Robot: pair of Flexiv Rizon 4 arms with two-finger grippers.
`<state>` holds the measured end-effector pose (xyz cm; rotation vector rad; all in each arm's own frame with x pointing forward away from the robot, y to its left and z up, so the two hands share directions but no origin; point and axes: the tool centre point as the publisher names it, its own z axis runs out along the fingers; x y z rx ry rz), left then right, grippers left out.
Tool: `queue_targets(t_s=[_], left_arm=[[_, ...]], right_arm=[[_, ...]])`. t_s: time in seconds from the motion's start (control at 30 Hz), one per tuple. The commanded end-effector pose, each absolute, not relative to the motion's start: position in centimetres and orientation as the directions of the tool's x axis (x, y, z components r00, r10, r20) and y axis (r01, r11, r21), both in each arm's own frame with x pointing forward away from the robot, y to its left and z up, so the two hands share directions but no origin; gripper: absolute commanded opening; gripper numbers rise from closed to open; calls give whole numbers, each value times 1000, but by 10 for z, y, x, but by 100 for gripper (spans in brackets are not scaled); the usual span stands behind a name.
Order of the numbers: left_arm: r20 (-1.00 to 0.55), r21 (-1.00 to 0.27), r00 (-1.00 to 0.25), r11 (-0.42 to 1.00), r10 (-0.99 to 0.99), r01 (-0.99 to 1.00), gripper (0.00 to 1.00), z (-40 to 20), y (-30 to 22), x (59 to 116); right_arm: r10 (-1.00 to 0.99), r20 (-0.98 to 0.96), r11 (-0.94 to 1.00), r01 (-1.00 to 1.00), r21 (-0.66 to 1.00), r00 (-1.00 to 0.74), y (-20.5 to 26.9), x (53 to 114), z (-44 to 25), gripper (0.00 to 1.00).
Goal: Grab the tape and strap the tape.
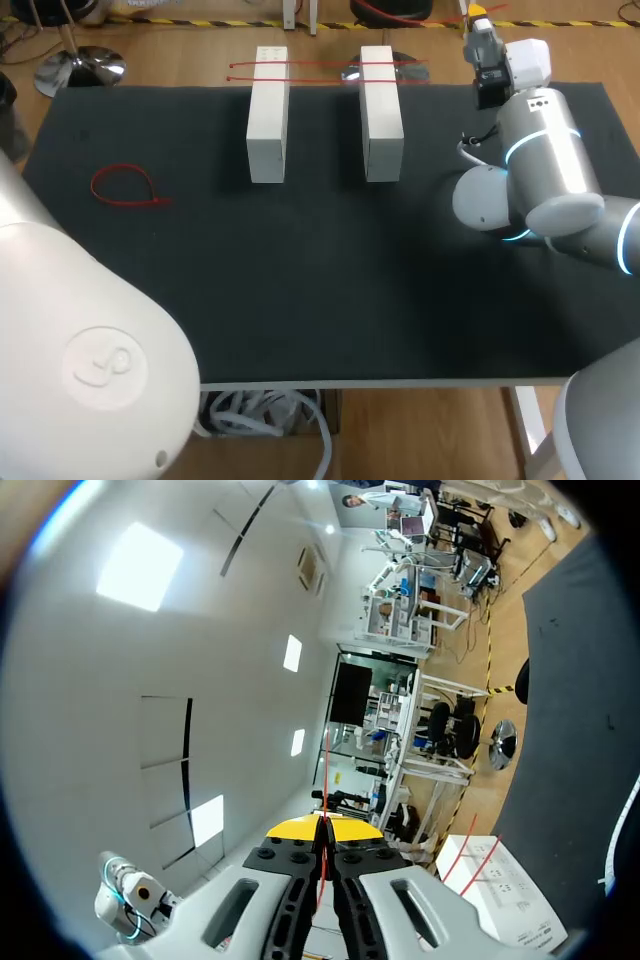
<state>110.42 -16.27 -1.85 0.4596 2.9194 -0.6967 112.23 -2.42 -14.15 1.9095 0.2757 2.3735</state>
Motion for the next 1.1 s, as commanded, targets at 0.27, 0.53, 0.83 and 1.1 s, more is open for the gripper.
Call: queue_targets(t_s=[0.27,0.53,0.83,1.1], left_arm=[[-74,-248,-938,905,338,346,0,-11,-178,1103],[-38,-203,-938,917,344,345,0,-24,-182,1106],[-38,-206,-940,918,339,339,0,-33,-185,1109],[-50,-204,-940,918,337,340,0,-32,-185,1109]], right_arm=[[213,953,-970,71,233,-216,-27,1122,-140,0],[245,944,-959,84,269,-223,-30,1123,-140,0],[278,935,-948,97,304,-223,-31,1123,-141,0],[412,860,-883,101,459,-301,-27,1134,-124,0]])
